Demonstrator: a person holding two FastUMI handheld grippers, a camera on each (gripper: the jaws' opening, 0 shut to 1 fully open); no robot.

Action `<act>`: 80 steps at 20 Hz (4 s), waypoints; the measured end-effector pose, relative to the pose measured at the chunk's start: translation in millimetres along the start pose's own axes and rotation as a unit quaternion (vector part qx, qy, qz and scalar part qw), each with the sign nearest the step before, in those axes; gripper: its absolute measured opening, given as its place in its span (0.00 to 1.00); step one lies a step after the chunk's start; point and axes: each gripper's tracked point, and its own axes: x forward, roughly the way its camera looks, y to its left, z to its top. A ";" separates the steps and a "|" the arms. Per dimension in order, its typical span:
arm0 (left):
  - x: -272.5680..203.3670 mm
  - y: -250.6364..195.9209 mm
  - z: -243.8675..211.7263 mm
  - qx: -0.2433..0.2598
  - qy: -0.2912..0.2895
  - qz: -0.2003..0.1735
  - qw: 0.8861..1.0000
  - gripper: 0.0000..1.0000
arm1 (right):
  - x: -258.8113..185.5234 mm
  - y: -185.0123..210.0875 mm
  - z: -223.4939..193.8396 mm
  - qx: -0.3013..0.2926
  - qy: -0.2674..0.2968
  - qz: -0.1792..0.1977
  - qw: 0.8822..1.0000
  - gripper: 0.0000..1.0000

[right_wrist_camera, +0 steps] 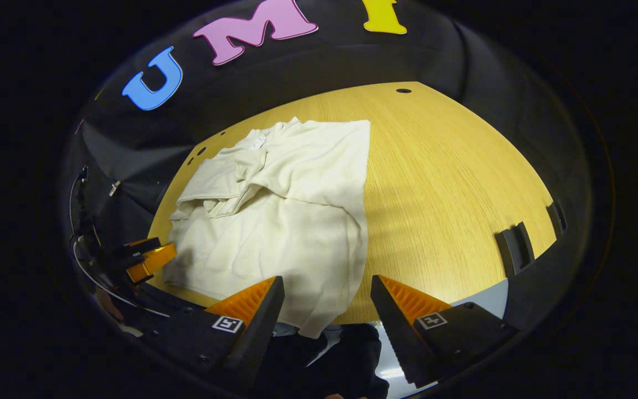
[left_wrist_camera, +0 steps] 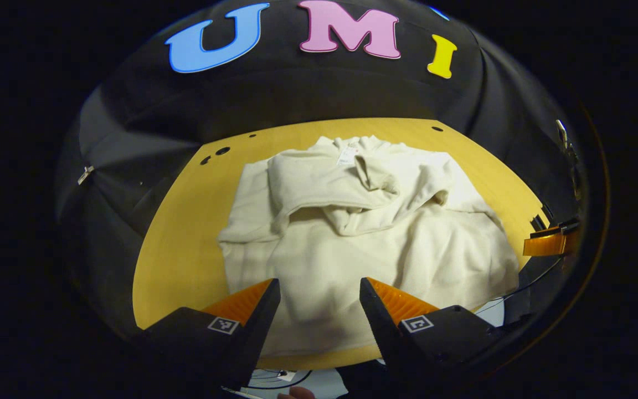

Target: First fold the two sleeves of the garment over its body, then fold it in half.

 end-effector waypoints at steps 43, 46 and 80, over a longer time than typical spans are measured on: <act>6.5 30.5 3.0 -0.103 0.032 -0.051 0.993 0.07 | 31.0 61.4 34.0 0.027 -0.014 0.008 1.000 0.12; 1.7 29.8 35.7 -0.107 0.004 -0.061 0.992 0.07 | 24.0 75.3 69.5 0.026 -0.042 0.026 0.998 0.11; 185.5 74.1 185.6 -0.174 -0.006 0.002 0.985 0.06 | 184.9 35.2 254.7 0.111 -0.083 0.003 0.990 0.11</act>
